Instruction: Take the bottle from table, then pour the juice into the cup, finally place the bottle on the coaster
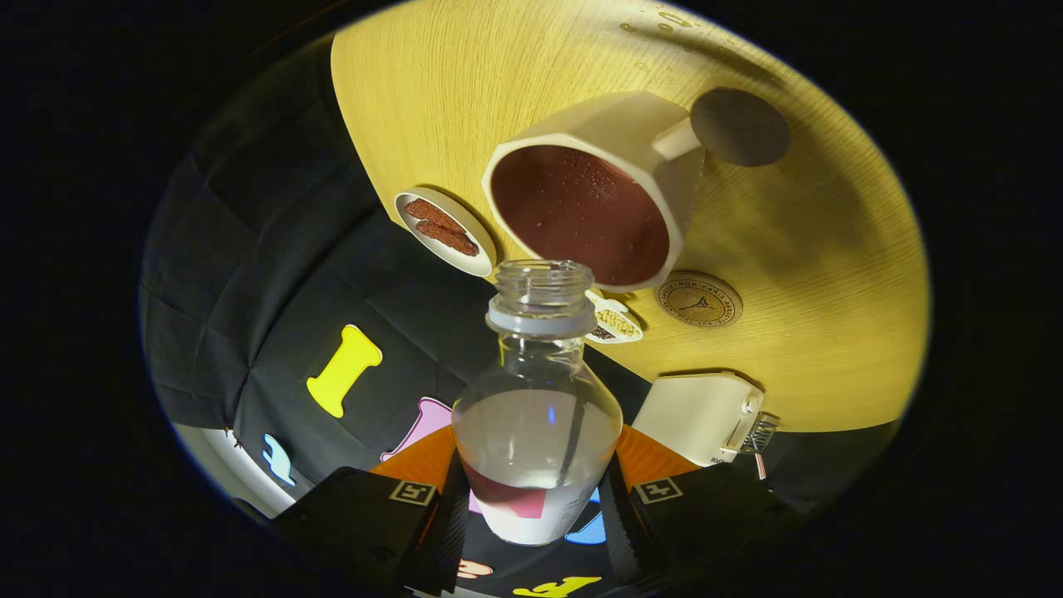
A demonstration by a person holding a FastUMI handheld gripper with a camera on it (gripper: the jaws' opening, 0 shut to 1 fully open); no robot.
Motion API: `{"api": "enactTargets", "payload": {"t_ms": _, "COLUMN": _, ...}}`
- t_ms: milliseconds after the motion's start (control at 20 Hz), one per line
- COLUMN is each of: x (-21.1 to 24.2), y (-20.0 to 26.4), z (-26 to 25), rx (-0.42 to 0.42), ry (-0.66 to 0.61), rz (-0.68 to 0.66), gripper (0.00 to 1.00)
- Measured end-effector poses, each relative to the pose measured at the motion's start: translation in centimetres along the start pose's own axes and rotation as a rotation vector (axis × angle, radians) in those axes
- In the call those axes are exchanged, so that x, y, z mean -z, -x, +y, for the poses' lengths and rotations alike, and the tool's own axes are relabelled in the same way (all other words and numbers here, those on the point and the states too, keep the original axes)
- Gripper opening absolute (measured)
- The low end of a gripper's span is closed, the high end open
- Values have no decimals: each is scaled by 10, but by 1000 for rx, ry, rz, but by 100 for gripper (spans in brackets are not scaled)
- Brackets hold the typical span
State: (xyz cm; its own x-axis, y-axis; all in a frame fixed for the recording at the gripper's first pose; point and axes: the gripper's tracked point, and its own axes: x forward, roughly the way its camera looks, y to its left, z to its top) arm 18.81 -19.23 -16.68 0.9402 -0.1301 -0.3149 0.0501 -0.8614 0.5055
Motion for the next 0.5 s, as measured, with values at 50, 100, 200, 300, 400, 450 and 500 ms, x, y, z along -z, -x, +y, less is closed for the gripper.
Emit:
{"api": "enactTargets", "payload": {"t_ms": 50, "x": 1, "y": 1, "z": 1, "rx": -10, "ry": 8, "rz": 1, "gripper": 71}}
{"api": "enactTargets", "payload": {"t_ms": 100, "x": 3, "y": 2, "z": 0, "rx": -10, "ry": 26, "rz": 3, "gripper": 71}}
{"api": "enactTargets", "payload": {"t_ms": 200, "x": 6, "y": 8, "z": 0, "rx": -25, "ry": 88, "rz": 1, "gripper": 71}}
{"api": "enactTargets", "payload": {"t_ms": 300, "x": 9, "y": 14, "z": 0, "rx": -50, "ry": 182, "rz": 0, "gripper": 71}}
{"api": "enactTargets", "payload": {"t_ms": 400, "x": 14, "y": 23, "z": -3, "rx": -75, "ry": 299, "rz": 1, "gripper": 71}}
{"api": "enactTargets", "payload": {"t_ms": 450, "x": 16, "y": 29, "z": -5, "rx": -82, "ry": 369, "rz": 1, "gripper": 71}}
{"api": "enactTargets", "payload": {"t_ms": 500, "x": 18, "y": 35, "z": -8, "rx": -90, "ry": 438, "rz": 1, "gripper": 71}}
